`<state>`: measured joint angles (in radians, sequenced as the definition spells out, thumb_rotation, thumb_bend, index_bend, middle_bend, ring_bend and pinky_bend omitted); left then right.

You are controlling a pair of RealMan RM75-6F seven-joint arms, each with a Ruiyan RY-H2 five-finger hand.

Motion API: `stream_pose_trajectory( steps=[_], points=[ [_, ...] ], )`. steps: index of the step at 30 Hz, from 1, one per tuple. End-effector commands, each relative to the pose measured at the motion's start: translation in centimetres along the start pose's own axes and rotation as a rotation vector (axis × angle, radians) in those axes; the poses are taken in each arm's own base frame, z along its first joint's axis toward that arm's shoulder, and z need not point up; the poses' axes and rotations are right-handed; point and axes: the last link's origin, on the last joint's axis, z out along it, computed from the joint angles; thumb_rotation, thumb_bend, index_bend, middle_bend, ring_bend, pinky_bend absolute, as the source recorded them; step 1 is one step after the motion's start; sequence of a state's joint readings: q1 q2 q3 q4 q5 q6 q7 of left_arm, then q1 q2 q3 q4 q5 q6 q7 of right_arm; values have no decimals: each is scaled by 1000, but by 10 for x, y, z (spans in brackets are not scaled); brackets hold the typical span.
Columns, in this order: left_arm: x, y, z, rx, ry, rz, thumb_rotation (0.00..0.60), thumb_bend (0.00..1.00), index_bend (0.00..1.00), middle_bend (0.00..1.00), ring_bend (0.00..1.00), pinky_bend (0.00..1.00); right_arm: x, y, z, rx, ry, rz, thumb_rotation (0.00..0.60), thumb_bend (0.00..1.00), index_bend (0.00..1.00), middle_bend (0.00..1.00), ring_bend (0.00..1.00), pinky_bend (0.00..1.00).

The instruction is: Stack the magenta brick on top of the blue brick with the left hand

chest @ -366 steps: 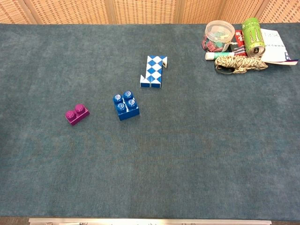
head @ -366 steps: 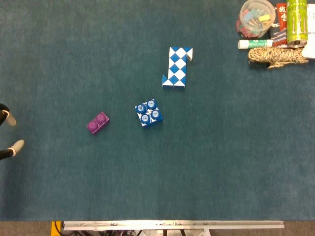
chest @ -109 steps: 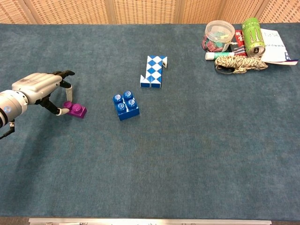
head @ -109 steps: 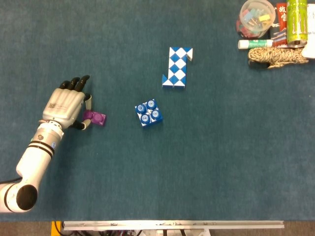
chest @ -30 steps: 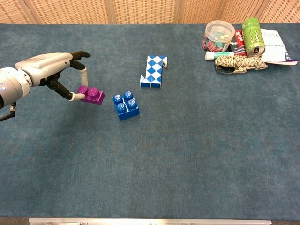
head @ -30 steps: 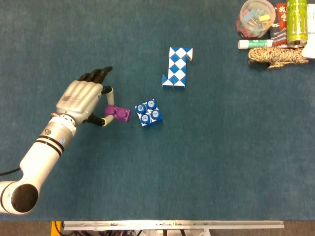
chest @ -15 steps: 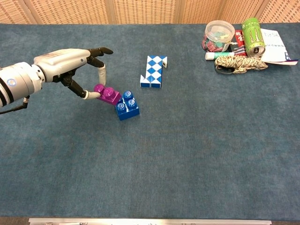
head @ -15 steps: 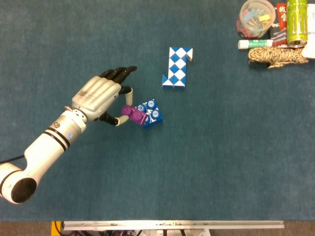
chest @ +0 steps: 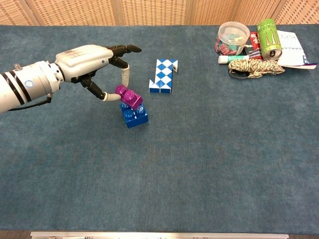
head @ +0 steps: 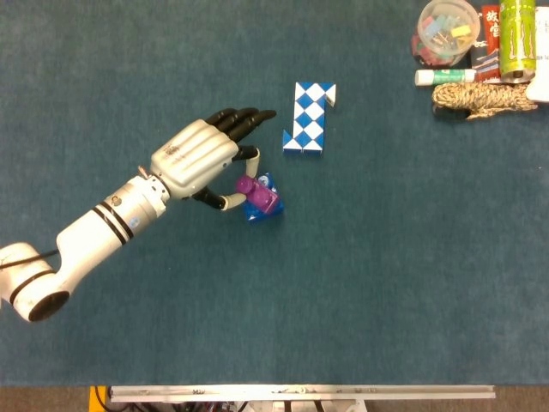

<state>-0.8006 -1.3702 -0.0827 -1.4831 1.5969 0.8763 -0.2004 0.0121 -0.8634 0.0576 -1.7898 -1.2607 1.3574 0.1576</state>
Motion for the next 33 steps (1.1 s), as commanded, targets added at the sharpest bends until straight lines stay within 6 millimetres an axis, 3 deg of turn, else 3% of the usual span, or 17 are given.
stream_pose_trajectory(
  steps=[1, 15, 33],
  points=[
    [-1, -2, 5, -38, 5, 28, 600, 314, 586, 0, 0, 102, 0, 0, 1, -3, 0, -2, 600, 776, 517, 386, 251, 0],
    [-3, -15, 0, -108, 15, 219, 600, 314, 584, 0, 0, 102, -3, -3, 4, 6, -12, -8, 600, 776, 517, 386, 251, 0],
    [-9, -14, 6, -128, -58, 278, 600, 318, 584, 0, 0, 102, -3, -3, 6, 0, -13, -11, 600, 776, 517, 386, 251, 0]
  ],
)
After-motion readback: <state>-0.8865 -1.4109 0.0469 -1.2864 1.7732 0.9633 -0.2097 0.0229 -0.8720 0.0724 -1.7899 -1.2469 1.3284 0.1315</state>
